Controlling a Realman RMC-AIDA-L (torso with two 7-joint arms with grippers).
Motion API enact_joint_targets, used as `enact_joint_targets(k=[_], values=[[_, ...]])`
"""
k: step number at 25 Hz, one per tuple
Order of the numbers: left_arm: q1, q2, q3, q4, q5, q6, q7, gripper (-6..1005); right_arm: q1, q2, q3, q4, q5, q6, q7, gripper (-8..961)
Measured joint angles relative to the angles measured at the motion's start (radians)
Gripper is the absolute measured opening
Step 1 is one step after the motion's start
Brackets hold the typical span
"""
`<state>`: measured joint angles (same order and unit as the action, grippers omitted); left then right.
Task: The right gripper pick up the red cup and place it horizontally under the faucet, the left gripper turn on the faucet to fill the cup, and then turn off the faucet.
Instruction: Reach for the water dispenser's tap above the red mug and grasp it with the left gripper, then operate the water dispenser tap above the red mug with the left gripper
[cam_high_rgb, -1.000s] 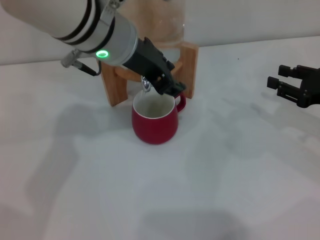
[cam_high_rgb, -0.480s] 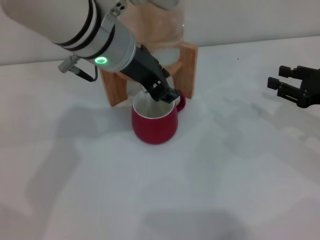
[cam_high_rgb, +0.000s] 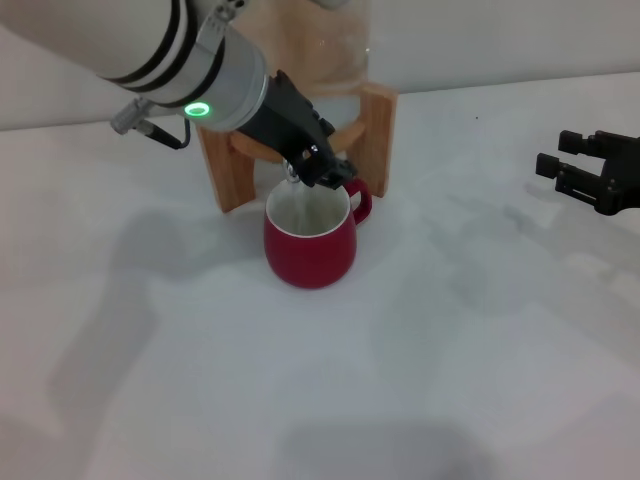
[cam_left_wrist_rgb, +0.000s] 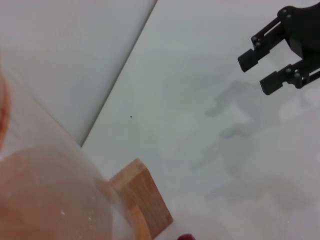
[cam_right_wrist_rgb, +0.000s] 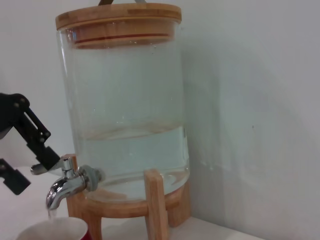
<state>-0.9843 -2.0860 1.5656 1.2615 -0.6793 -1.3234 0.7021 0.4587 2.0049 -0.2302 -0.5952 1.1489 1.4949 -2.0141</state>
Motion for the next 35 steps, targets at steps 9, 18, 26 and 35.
enact_joint_targets(k=[9,18,26,35], values=[[0.005,0.0,0.017,0.056,0.018,0.01,-0.024,502,-0.011,0.0,0.004,0.0,0.001,-0.001,0.0,469],[0.08,0.0,0.068,0.221,0.025,-0.066,-0.068,501,-0.014,0.0,0.009,0.0,0.002,-0.002,0.0,468],[0.177,-0.001,0.116,0.37,-0.021,-0.134,-0.106,501,-0.014,0.0,0.006,0.0,0.002,-0.01,0.003,469],[0.196,-0.001,0.121,0.366,0.019,-0.155,-0.229,501,-0.012,0.0,0.008,0.0,0.002,-0.025,0.005,469]])
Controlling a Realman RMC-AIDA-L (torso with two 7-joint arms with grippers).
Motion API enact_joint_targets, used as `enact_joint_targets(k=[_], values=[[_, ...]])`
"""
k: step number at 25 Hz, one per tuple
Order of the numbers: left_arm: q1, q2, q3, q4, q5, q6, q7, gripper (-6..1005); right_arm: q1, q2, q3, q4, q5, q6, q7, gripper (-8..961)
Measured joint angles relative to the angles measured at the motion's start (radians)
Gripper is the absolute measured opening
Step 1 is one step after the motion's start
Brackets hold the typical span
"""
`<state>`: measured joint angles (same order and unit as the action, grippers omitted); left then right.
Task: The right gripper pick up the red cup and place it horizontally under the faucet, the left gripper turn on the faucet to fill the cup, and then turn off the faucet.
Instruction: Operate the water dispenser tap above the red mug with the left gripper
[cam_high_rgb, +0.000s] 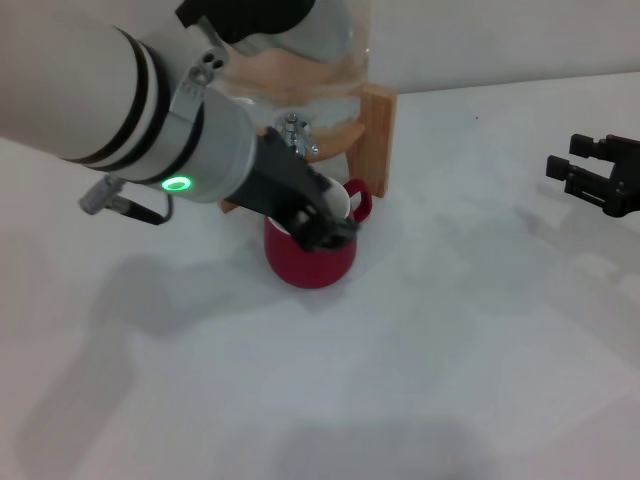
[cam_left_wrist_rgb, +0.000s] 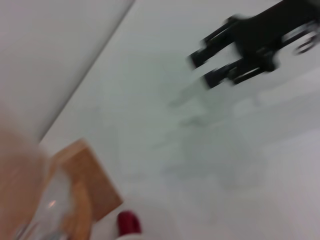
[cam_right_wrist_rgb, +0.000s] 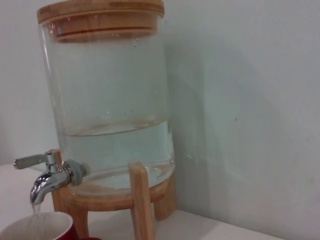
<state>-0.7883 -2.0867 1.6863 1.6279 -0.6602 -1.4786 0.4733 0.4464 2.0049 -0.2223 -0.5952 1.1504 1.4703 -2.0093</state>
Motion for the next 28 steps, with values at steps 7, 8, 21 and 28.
enact_joint_targets(k=[7,8,21,28], values=[[-0.009,0.001,0.002,-0.039,0.063,0.016,-0.029,501,0.002,0.0,0.0,0.0,0.0,-0.001,0.0,469],[-0.01,0.001,0.005,-0.04,0.067,0.019,-0.028,501,0.003,0.0,0.0,0.0,0.0,-0.001,0.0,469],[-0.049,0.0,0.023,-0.087,0.08,0.04,-0.027,501,-0.009,0.0,0.0,0.002,0.0,-0.001,0.0,468],[-0.049,-0.001,0.017,-0.082,0.081,0.035,-0.029,501,-0.012,0.0,0.0,0.002,0.0,0.0,0.0,468]])
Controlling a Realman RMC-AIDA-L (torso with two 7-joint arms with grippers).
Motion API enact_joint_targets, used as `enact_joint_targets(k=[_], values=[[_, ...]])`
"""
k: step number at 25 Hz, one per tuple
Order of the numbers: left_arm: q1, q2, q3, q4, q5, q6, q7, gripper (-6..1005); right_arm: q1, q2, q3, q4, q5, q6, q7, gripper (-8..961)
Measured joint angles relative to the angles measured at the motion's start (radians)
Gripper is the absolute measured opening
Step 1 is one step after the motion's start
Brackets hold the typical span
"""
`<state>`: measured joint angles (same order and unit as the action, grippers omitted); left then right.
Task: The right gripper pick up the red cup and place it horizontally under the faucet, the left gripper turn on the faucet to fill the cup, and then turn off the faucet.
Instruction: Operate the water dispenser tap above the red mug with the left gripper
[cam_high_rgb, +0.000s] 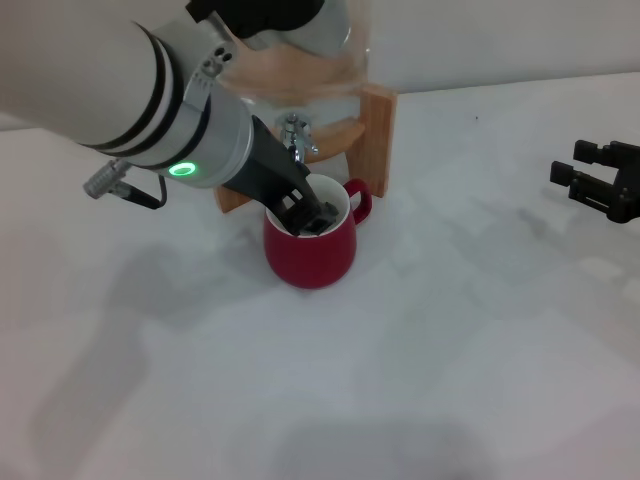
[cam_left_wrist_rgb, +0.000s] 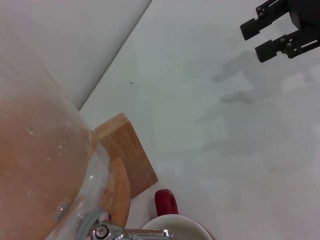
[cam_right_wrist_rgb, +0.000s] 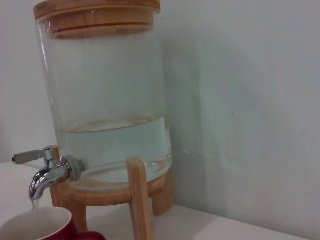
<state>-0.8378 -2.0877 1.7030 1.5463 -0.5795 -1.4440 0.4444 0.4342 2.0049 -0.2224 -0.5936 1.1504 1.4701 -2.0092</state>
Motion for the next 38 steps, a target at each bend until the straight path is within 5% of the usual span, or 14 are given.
enact_joint_targets(k=[38], values=[[-0.004,0.003,-0.029,-0.005,0.016,0.013,0.001,501,-0.001,-0.002,0.002,-0.002,0.002,-0.001,0.009,468]])
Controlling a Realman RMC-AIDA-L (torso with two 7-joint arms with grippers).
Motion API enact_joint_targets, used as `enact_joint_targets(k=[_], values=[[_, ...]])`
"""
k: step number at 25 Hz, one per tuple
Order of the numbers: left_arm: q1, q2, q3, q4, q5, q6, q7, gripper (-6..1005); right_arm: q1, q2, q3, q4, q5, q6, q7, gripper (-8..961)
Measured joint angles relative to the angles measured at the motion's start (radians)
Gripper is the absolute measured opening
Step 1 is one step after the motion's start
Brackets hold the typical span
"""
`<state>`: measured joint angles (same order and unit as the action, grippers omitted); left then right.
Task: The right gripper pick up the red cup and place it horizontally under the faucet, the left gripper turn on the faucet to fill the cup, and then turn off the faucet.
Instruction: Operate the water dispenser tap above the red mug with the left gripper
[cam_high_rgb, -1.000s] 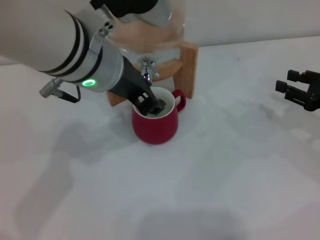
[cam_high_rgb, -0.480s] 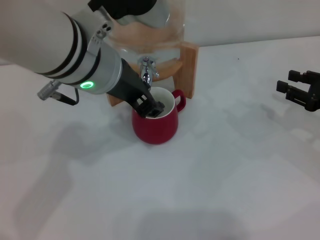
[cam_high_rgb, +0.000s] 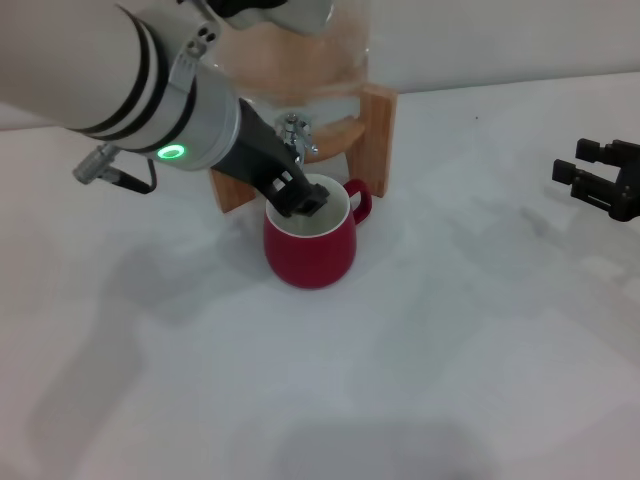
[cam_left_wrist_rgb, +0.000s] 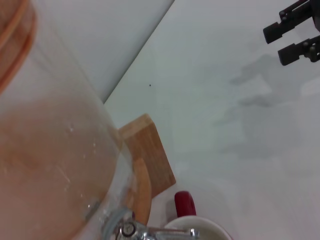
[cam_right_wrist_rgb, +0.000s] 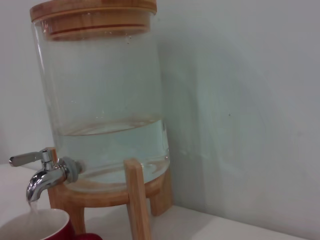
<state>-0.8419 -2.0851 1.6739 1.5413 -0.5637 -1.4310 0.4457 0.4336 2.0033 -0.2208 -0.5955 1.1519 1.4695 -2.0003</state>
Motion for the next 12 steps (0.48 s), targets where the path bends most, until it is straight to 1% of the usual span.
enact_joint_targets(k=[5,12], values=[[-0.016,0.0,0.005,-0.016,0.001,0.008,0.001,501,-0.002,0.0,0.0,0.0,0.0,0.0,0.0,469],[-0.042,-0.001,0.006,-0.074,-0.005,0.029,0.002,501,-0.002,0.0,0.0,0.0,0.0,0.0,0.0,469]])
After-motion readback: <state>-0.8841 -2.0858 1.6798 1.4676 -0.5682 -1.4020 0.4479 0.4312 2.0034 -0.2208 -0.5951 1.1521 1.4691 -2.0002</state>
